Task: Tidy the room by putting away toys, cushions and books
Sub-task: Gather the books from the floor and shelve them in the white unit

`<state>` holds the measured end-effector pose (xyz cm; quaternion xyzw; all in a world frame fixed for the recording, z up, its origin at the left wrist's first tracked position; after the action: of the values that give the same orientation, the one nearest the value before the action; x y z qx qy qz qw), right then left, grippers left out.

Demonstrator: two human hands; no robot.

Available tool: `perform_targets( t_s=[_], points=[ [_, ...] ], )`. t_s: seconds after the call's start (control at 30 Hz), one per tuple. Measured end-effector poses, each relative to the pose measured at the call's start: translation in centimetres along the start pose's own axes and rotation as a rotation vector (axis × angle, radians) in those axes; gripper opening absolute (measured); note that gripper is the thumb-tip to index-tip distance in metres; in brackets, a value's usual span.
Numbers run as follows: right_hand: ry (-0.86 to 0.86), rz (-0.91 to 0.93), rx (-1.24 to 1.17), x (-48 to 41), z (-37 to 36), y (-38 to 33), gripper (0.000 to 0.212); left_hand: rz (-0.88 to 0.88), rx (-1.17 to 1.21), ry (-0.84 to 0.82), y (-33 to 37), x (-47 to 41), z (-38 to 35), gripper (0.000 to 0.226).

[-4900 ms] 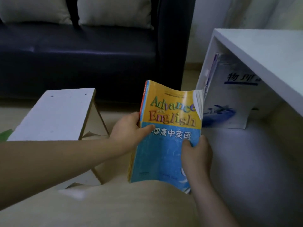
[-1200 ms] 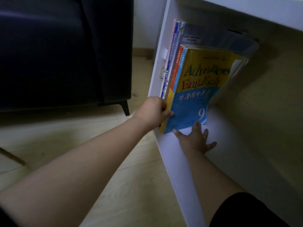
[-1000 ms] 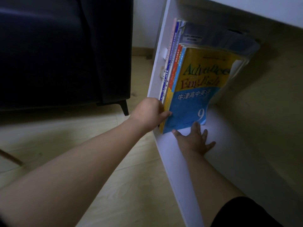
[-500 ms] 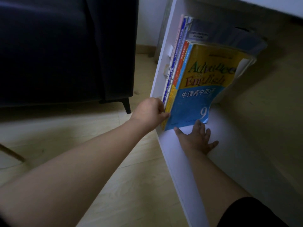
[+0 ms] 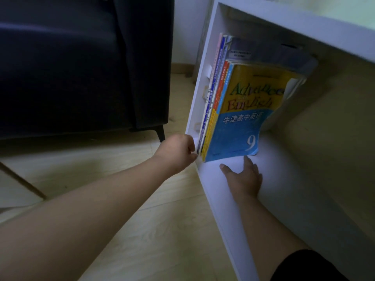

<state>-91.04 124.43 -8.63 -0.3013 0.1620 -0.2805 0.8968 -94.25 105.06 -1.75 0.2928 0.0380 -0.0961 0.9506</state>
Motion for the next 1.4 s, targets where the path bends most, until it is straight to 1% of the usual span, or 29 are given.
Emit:
perform_targets(
  t_s=[0.13,0.23,0.4,0.5,0.6,0.67,0.8,0.97,1.1,1.27,1.4],
  points=[
    [0.004,-0.107,-0.158,2.5,0.2,-0.2,0.08,0.009,-0.007,-0.02,0.0,1.5,0.6,0.02],
    [0.045,-0.177,-0.326,4.6,0.7,-1.0,0.07,0.02,-0.008,-0.03,0.3,2.9,1.6,0.02],
    [0.067,-0.241,-0.571,7.2,2.8,-3.3,0.055,0.029,0.016,-0.055,0.4,4.9,3.9,0.03],
    [0.064,-0.249,-0.684,9.7,4.2,-4.3,0.046,0.035,0.017,-0.053,0.3,6.4,5.1,0.035],
    [0.009,-0.174,-0.756,12.6,5.6,-5.3,0.036,0.066,0.047,-0.03,0.3,8.4,6.6,0.035],
    [-0.059,-0.116,-0.797,14.4,6.4,-6.1,0.029,0.093,0.066,-0.012,0.5,9.9,8.0,0.034],
    [-0.202,-0.016,-0.849,16.9,7.6,-8.9,0.024,0.178,0.102,0.056,0.7,13.2,11.2,0.032],
    [-0.371,0.11,-0.855,18.8,7.8,-12.9,0.025,0.292,0.094,0.143,0.4,18.6,14.9,0.028],
    [-0.557,0.189,-0.9,21.3,7.8,-15.6,0.021,0.397,0.031,0.187,-0.9,23.7,18.7,0.023],
    [-0.832,0.382,-0.887,24.7,9.4,-18.3,0.021,0.543,0.026,0.336,-2.1,29.6,22.6,0.02],
    [-0.923,0.535,-0.833,27.1,10.3,-19.5,0.023,0.637,0.04,0.368,-3.4,33.9,23.7,0.019]
  ],
)
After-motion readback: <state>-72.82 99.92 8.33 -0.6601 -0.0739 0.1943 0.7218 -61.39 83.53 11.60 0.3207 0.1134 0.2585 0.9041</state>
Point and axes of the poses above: each hand's wrist, its own x-axis away from the middle knuckle, its own z-axis out of the back of the hand, y = z × x, the point moved 1 cm from there along -x, towards the middle knuckle, and after that the axes turned 8 degrees about y, right-handed, at the moved point
